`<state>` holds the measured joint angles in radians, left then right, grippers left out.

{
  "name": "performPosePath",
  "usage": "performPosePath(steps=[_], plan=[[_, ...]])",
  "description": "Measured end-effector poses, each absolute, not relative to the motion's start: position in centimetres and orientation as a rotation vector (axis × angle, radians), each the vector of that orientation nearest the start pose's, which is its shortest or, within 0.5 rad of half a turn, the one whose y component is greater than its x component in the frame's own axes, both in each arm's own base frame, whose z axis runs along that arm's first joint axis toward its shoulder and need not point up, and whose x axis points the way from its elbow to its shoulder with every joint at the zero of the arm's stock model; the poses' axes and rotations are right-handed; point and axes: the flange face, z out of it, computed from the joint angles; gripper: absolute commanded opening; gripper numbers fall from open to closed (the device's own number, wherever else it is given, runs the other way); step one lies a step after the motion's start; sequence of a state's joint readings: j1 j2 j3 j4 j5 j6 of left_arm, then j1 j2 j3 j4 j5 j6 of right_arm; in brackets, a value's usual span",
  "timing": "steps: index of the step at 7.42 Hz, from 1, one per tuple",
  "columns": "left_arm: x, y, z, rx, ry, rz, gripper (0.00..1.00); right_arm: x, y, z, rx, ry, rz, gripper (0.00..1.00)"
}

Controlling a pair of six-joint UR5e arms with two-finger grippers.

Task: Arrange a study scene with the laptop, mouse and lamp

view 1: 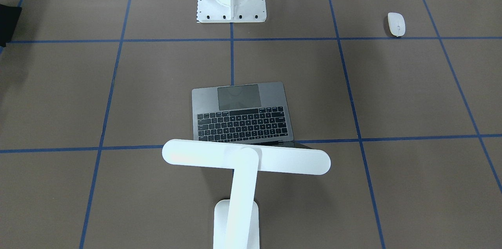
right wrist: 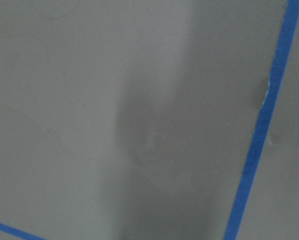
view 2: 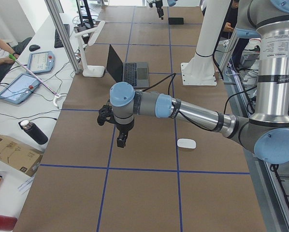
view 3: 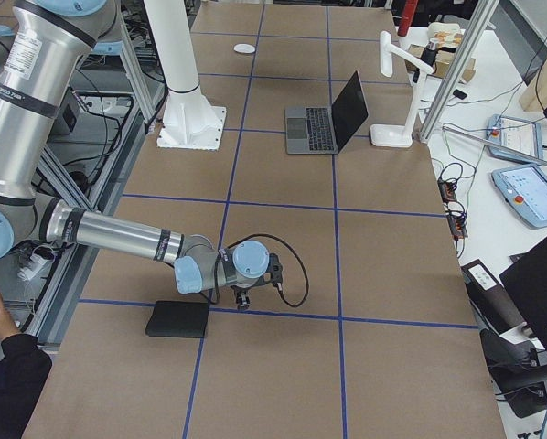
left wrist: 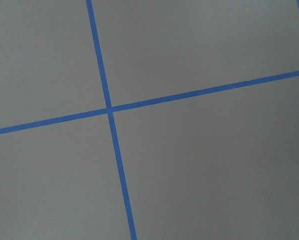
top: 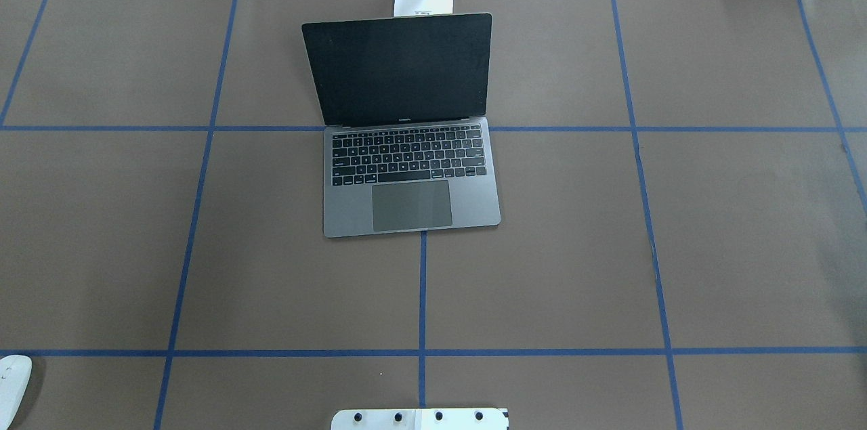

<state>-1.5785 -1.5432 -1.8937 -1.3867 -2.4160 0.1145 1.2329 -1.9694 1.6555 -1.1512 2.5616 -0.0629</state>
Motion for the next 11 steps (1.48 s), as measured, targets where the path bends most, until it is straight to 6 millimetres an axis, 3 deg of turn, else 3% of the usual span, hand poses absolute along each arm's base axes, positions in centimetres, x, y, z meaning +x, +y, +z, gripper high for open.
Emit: performPosePath(steps=[3, 6, 8, 11], plan=[[-6.2, -46.7, 51.8, 0.168, 0.837, 0.138, 0.99, -5.7, -28.8, 74.4, -0.013, -1.060, -0.677, 0.93], [-6.2, -45.5, 52.1, 0.174, 0.839, 0.124, 0.99, -7.2, -29.0, 75.0, -0.059, -1.106, -0.814, 0.90], [-6.2, -44.7, 52.2, 0.195, 0.841, 0.095, 0.99, -7.0, -31.5, 74.8, -0.081, -1.062, -0.912, 0.91], [-6.2, -43.5, 51.4, 0.214, 0.845, 0.068, 0.99, -4.0, -35.6, 73.0, -0.169, -1.009, -1.004, 0.92]])
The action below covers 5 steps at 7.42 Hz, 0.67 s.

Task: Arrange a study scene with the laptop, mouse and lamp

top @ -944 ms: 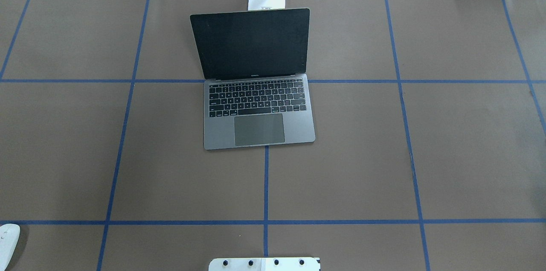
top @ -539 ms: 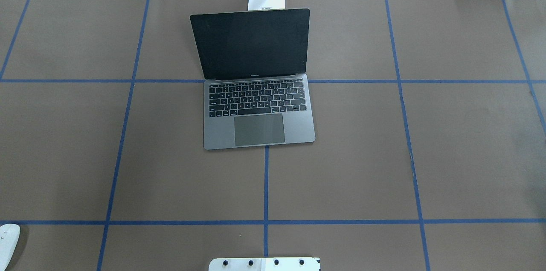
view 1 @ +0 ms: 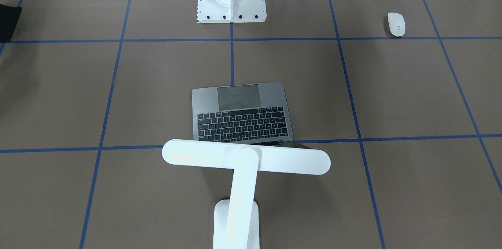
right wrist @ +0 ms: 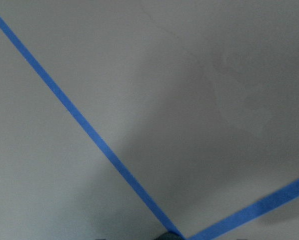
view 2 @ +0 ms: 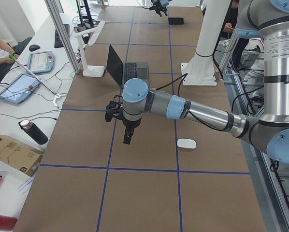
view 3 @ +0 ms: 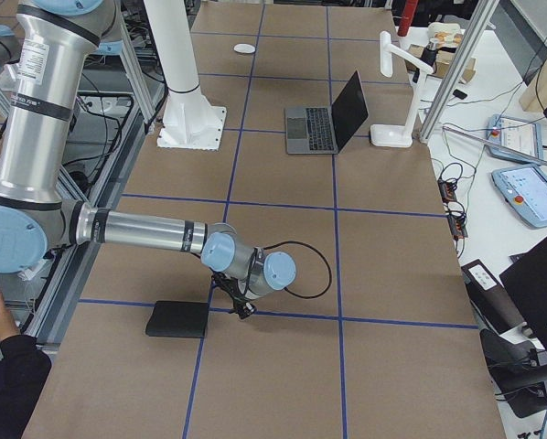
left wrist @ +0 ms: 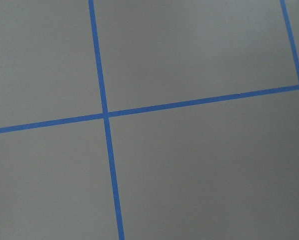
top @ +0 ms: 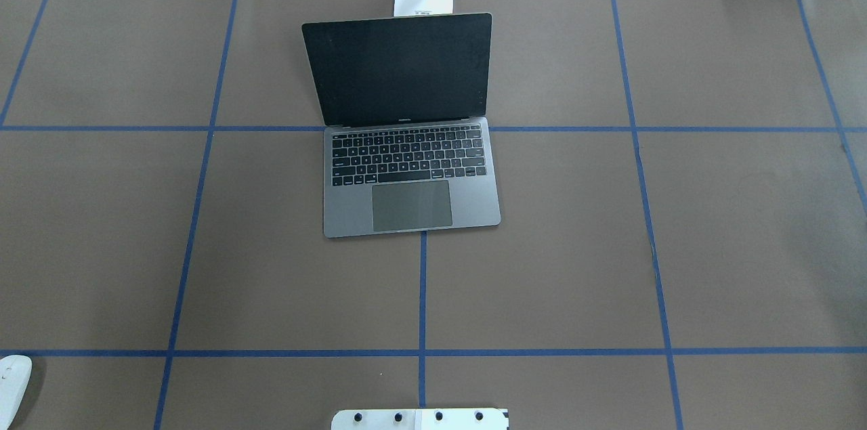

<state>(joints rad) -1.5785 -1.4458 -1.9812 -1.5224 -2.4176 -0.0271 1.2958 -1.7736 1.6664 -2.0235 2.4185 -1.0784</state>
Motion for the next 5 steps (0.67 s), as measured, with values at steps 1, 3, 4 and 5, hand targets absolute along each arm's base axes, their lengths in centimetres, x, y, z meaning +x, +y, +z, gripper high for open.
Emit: performPosePath(steps=[1, 3, 4, 5], plan=[[-6.2, -43.3, 51.1, 0.219, 0.845, 0.066, 0.99, -3.6, -36.1, 73.1, -0.190, -1.012, -1.012, 0.92], [-6.2, -43.0, 50.7, 0.224, 0.845, 0.063, 0.99, -3.4, -35.7, 75.0, -0.226, -1.041, -1.013, 0.92], [-6.2, -43.0, 50.5, 0.228, 0.845, 0.064, 0.99, -3.4, -35.3, 76.4, -0.239, -1.070, -1.004, 0.92], [-6.2, -42.9, 50.2, 0.233, 0.845, 0.066, 0.99, -3.6, -35.1, 77.4, -0.245, -1.101, -0.988, 0.92]])
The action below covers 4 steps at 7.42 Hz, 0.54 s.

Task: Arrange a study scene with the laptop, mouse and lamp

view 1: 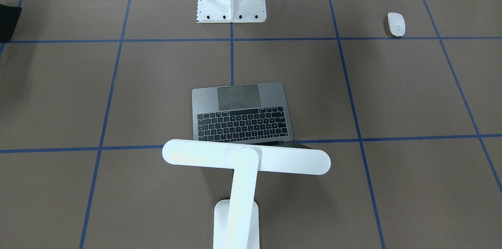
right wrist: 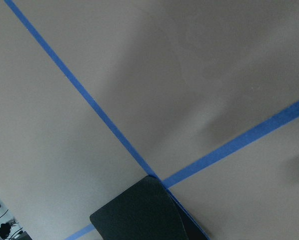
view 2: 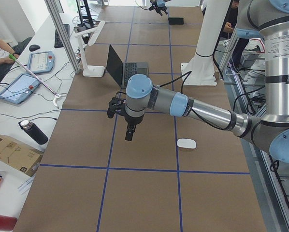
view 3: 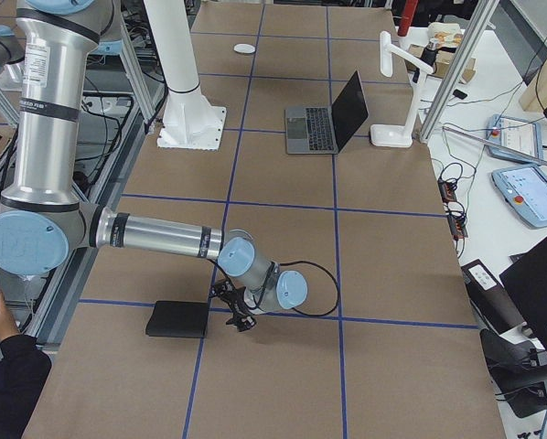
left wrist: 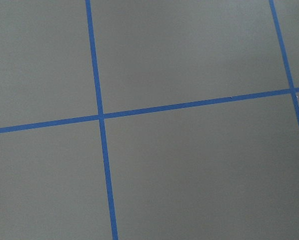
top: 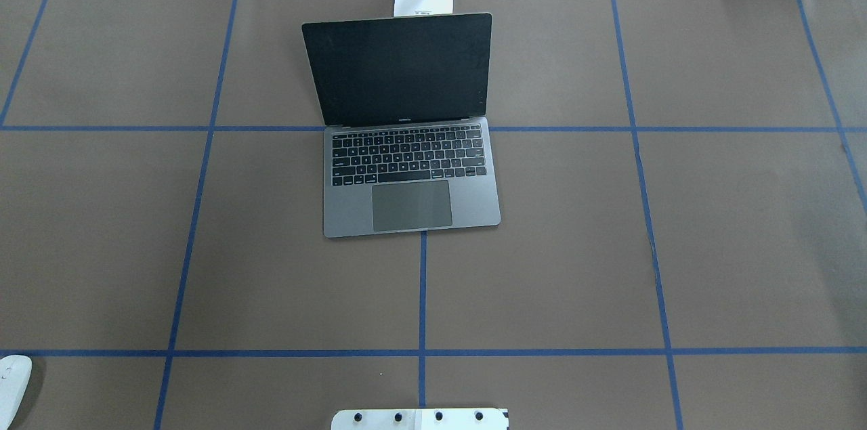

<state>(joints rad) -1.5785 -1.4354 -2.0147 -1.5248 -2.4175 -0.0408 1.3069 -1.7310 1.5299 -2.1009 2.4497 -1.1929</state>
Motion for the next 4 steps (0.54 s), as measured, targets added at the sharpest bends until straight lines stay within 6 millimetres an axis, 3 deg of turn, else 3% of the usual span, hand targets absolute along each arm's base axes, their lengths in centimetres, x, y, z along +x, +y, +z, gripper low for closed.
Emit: performPosePath(steps=[4], plan=[[-6.2, -42.4, 48.8, 0.250, 0.846, 0.058, 0.99, -4.6, -34.5, 78.7, -0.239, -1.165, -1.007, 0.91]])
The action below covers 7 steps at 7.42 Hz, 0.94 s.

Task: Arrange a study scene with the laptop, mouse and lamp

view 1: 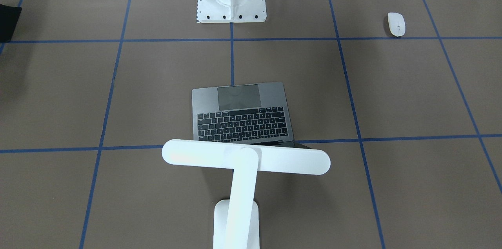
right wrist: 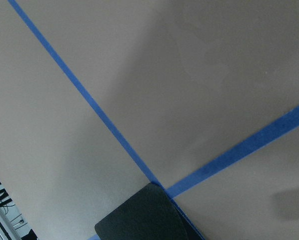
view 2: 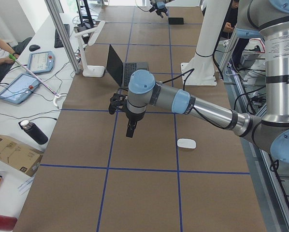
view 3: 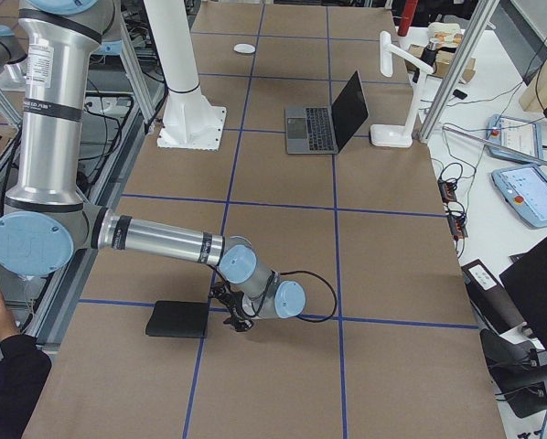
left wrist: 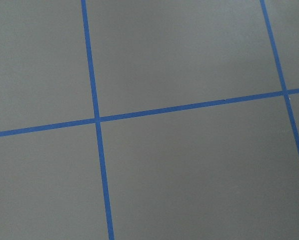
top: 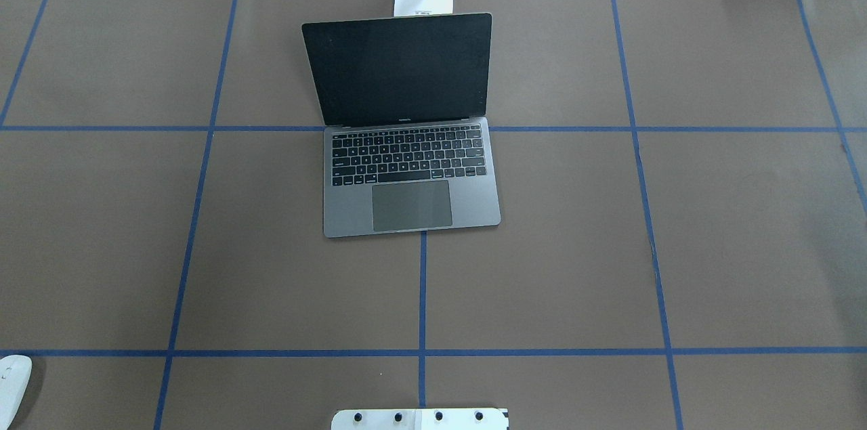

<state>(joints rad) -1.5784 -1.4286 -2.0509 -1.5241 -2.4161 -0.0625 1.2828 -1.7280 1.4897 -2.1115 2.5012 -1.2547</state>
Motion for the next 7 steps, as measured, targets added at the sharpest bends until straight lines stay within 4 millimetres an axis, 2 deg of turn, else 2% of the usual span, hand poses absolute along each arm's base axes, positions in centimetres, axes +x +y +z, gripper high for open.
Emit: performPosePath(steps=[7], plan=[[-6.2, -42.1, 47.6, 0.270, 0.845, 0.062, 0.99, -5.5, -31.9, 81.4, -0.311, -1.202, -1.012, 0.91]])
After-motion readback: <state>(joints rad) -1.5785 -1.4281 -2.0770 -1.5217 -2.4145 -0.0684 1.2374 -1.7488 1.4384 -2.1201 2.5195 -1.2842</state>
